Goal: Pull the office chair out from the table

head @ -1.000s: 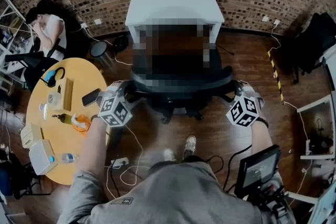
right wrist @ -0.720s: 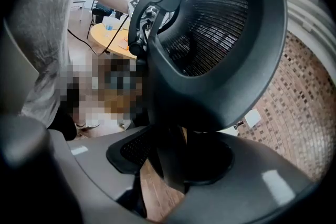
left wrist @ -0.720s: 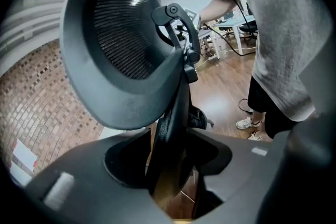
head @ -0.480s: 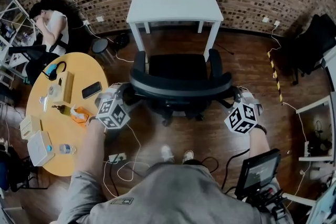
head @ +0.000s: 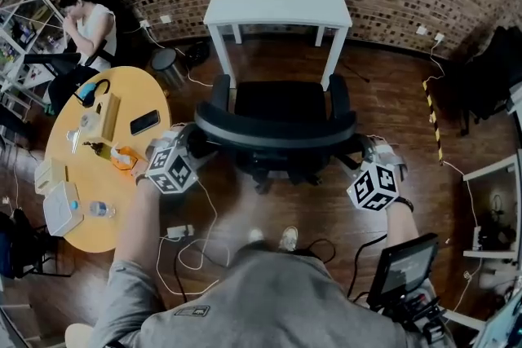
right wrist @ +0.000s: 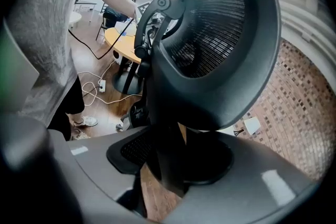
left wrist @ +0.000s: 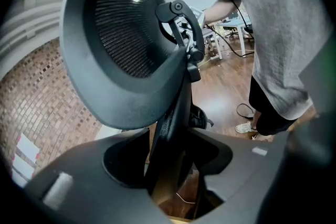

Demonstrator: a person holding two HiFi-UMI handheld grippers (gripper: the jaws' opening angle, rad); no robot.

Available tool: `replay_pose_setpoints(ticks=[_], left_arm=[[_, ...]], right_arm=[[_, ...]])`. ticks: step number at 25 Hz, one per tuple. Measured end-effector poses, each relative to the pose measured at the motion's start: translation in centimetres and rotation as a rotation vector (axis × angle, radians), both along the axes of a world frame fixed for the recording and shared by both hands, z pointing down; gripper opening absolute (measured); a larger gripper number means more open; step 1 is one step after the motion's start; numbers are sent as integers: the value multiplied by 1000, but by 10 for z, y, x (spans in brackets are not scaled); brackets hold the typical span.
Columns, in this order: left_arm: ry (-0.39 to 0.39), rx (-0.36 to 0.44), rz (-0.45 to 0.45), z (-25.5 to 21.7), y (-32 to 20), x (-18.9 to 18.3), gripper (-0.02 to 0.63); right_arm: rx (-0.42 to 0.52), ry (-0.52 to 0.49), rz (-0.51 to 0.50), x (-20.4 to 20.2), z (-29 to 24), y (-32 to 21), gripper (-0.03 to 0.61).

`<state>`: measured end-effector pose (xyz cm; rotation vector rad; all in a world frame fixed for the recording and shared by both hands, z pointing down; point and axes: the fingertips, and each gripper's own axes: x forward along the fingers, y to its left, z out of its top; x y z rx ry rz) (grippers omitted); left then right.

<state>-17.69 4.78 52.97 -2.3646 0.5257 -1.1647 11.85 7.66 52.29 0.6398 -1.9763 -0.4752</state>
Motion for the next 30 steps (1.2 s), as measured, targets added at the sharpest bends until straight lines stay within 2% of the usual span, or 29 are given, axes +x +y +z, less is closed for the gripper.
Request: replay_pose_setpoints(ticks=[4, 6, 9, 13, 16, 19, 21, 22, 26, 28, 30], left_arm=[[0, 4, 5, 1, 6, 3, 216], [28, 4, -1, -2, 6, 4, 216], [168, -3, -50, -13, 4, 3, 259], [336, -20, -135, -19, 17, -6, 278], [492, -15, -184, -37, 27, -8, 276], [699, -40, -229, -57, 43, -5, 264], [817, -75, -240, -69, 55, 1, 226], [858, -97, -242, -75, 61, 6, 195], [969, -167, -243, -95, 77, 26, 81], [1023, -193, -235, -102, 82, 32, 28], [1065, -223, -230, -108, 86, 38, 6]], right_arm=[[-4, 2, 19, 3, 3, 3, 215], [5, -16, 36, 3, 1, 3, 220], [30, -70, 73, 0, -4, 0, 266], [68, -154, 128, -2, -6, 7, 307], [87, -253, 193, -1, -15, 12, 324], [87, -370, 252, -2, -24, 20, 301], [82, -464, 289, -4, -31, 25, 296], [76, -517, 304, -6, -35, 28, 278], [44, -701, 315, -27, -49, 45, 138], [36, -762, 290, -44, -57, 56, 98], [28, -816, 260, -63, -67, 67, 67]])
